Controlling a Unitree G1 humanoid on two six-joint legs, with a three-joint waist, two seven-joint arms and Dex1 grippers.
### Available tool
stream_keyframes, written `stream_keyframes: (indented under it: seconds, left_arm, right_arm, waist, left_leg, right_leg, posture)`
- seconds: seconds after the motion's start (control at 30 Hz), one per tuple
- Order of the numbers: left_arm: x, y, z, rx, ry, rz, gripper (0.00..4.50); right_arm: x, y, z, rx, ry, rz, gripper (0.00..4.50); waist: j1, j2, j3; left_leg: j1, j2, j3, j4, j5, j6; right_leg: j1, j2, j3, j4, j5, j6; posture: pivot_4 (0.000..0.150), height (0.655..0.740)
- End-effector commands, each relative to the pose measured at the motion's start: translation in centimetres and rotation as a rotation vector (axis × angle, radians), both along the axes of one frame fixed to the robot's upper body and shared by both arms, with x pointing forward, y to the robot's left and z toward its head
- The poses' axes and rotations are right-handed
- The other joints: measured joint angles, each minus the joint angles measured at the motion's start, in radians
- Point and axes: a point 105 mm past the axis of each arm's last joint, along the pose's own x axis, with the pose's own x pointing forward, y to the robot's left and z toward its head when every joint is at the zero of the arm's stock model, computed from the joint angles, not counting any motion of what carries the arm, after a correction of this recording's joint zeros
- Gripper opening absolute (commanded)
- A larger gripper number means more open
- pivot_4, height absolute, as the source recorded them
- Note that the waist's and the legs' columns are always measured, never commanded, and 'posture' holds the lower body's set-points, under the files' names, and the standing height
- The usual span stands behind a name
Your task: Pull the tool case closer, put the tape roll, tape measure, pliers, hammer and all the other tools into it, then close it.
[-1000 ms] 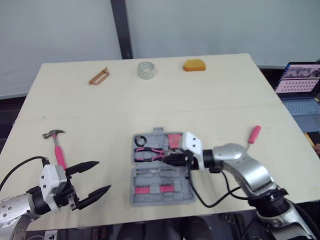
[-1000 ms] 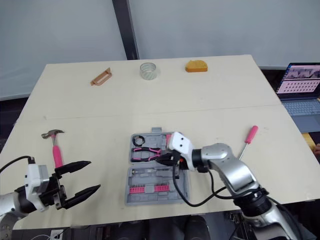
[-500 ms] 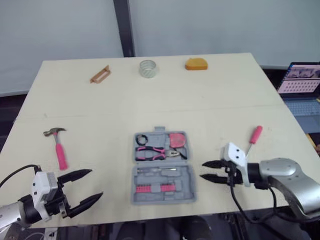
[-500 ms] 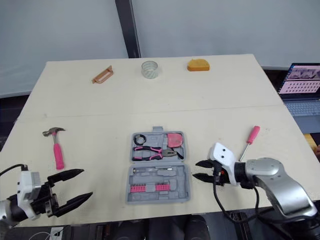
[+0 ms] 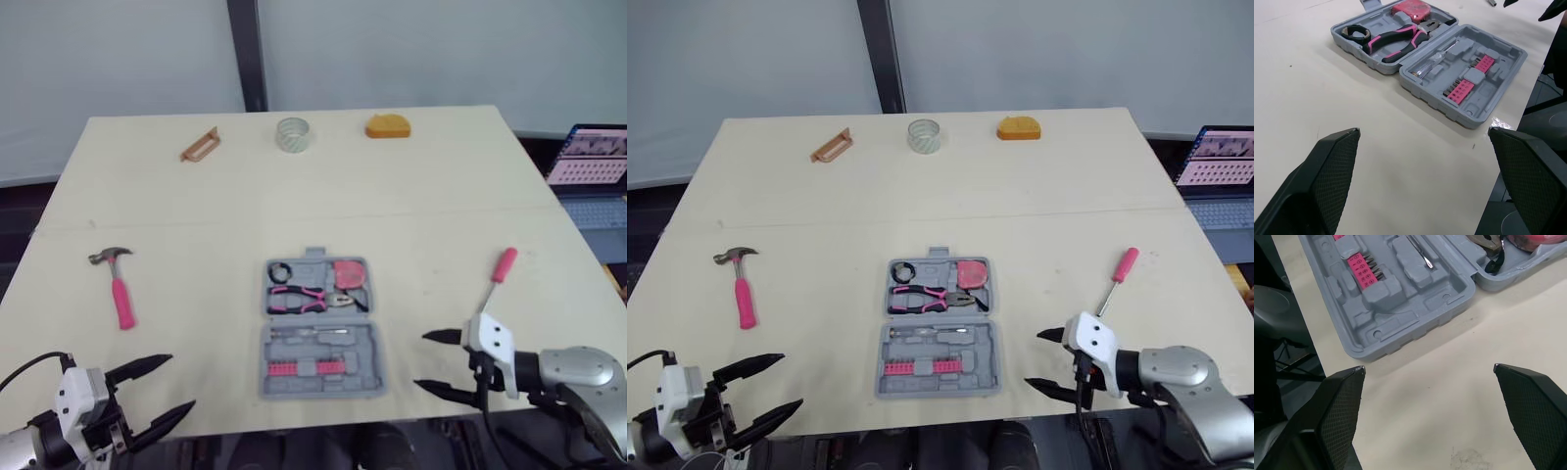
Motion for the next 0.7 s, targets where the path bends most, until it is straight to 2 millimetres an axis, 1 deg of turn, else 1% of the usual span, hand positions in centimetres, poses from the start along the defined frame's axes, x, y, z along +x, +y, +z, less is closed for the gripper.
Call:
stream_keyframes:
  seconds: [0.03, 0.17, 0.23, 0.3, 0.37, 0.47, 0.57, 0.63, 0.7]
  left_arm:
    - [-0.1, -0.5, 0.8, 0.008, -0.026, -0.018, 4.50]
    - [0.2, -0.9, 1.4, 0.008, -0.035, -0.023, 4.50]
    - [0.6, -1.0, 1.7, -0.005, -0.038, 0.004, 4.50]
    - [1.9, -0.6, 2.3, -0.042, -0.039, 0.120, 4.50]
    - [3.2, 0.2, 2.9, -0.105, -0.041, 0.276, 4.50]
    - [4.1, 0.5, 3.7, -0.202, -0.035, 0.434, 4.50]
    - [4.6, 1.1, 4.2, -0.261, -0.036, 0.606, 4.50]
    - [4.7, 1.0, 4.6, -0.282, -0.034, 0.656, 4.50]
    - [4.6, 0.5, 4.9, -0.283, -0.028, 0.662, 4.50]
  right_arm:
    - [0.0, 0.1, 0.2, -0.008, -0.019, 0.023, 4.44]
    - [0.0, 0.1, 0.2, -0.001, -0.027, 0.017, 4.44]
    - [0.4, 0.3, 0.8, 0.040, -0.074, 0.010, 4.44]
    - [0.9, 0.9, 2.0, 0.076, -0.137, 0.021, 4.44]
    - [0.9, 2.2, 4.1, 0.168, -0.198, 0.072, 4.44]
    - [0.9, 3.2, 5.8, 0.200, -0.268, 0.128, 4.44]
    - [1.0, 4.0, 6.6, 0.235, -0.285, 0.157, 4.44]
    - [1.1, 4.1, 6.7, 0.242, -0.288, 0.160, 4.44]
    - [1.3, 4.2, 6.6, 0.240, -0.291, 0.165, 4.44]
  waist:
    - [0.000, 0.000, 0.000]
    - [0.000, 0.000, 0.000]
    - [0.001, 0.000, 0.000]
    - [0.000, 0.000, 0.000]
    - [0.000, 0.000, 0.001]
    - [0.000, 0.000, 0.001]
    - [0.000, -0.001, 0.001]
    - [0.001, -0.001, 0.001]
    - [0.003, -0.001, 0.001]
  left_leg:
    - [0.000, 0.000, 0.000, 0.000, 0.000, 0.000]
    - [0.000, 0.000, 0.000, 0.001, 0.000, 0.000]
    - [0.000, 0.000, 0.000, 0.001, 0.000, 0.000]
    - [0.000, 0.000, 0.000, 0.001, 0.000, 0.000]
    - [0.000, 0.000, -0.001, 0.002, 0.000, 0.000]
    - [0.000, 0.000, -0.001, 0.003, 0.000, 0.000]
    - [0.000, 0.000, -0.001, 0.003, -0.001, 0.001]
    - [0.000, 0.000, -0.001, 0.004, -0.001, 0.001]
    - [0.000, 0.000, -0.001, 0.005, -0.001, 0.001]
  right_leg:
    - [0.000, 0.000, 0.000, 0.000, 0.000, 0.000]
    - [0.000, 0.000, 0.000, 0.001, 0.000, 0.000]
    - [0.000, 0.000, 0.000, 0.001, 0.000, 0.000]
    - [0.001, 0.000, 0.000, 0.001, 0.000, 0.000]
    - [0.001, 0.000, 0.000, 0.001, 0.001, 0.000]
    - [0.002, 0.000, 0.000, 0.001, 0.001, 0.001]
    - [0.002, 0.000, 0.001, 0.000, 0.001, 0.001]
    - [0.002, 0.000, 0.001, 0.000, 0.001, 0.001]
    - [0.002, 0.000, 0.001, 0.001, 0.001, 0.001]
  posture:
    - [0.150, 0.7400]
    - [0.150, 0.7400]
    - [0.150, 0.7400]
    - [0.150, 0.7400]
    - [0.150, 0.7400]
    - [0.150, 0.7400]
    - [0.150, 0.7400]
    - [0.150, 0.7400]
    - [0.150, 0.7400]
